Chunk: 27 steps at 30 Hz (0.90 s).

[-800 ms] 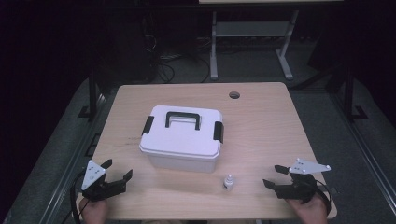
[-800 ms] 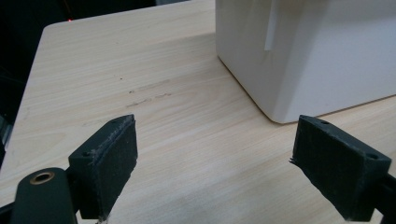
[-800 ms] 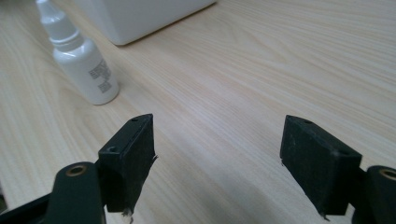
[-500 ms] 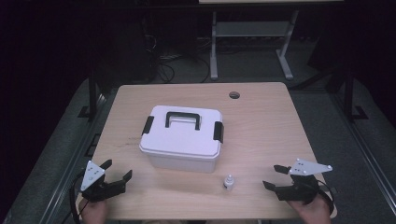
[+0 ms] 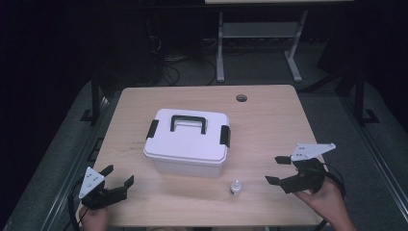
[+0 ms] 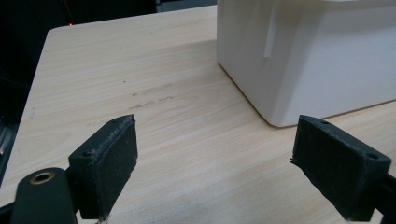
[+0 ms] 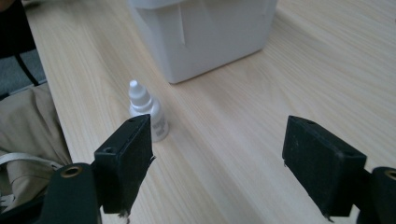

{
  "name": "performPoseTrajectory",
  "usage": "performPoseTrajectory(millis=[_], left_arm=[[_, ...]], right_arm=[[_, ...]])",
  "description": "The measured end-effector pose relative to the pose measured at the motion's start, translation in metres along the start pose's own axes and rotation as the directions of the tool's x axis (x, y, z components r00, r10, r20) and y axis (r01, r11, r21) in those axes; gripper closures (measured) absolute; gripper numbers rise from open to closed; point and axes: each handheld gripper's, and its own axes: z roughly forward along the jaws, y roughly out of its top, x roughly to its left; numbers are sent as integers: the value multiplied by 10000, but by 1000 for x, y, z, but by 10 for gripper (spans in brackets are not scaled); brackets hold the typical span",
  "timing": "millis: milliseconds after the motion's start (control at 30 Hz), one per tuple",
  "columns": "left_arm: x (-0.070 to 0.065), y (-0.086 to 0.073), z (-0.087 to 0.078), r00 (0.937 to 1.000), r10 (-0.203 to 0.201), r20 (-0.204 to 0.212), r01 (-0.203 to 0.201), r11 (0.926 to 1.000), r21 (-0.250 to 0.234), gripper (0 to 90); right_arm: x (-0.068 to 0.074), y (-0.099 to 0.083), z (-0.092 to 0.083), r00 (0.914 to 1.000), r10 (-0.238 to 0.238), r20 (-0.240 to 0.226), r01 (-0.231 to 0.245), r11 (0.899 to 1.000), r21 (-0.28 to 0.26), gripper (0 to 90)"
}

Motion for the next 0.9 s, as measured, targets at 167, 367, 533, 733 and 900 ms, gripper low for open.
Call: performPoseTrajectory(millis=[167,367,533,733,900], left_arm=[[1,0,0,10000,26,35,-26,10000,4,130],[3,0,0,10000,-95,5,95,9999,-56,130],[3,0,-1,10000,-19,-7,19,10000,-83,130],[3,0,-2,10000,-69,14,70,9999,-139,130],[2,1,-1,10000,-22,-4,22,9999,-120,130]], right_arm=[[-3,23,4,9989,-367,-290,375,9989,282,225],[-8,47,11,9958,-754,-513,793,9937,788,204],[-10,56,14,9946,-790,-673,852,9919,944,188],[-10,65,17,9930,-946,-711,1030,9867,1261,187],[-10,78,16,9885,-1309,-753,1397,9819,1278,184]])
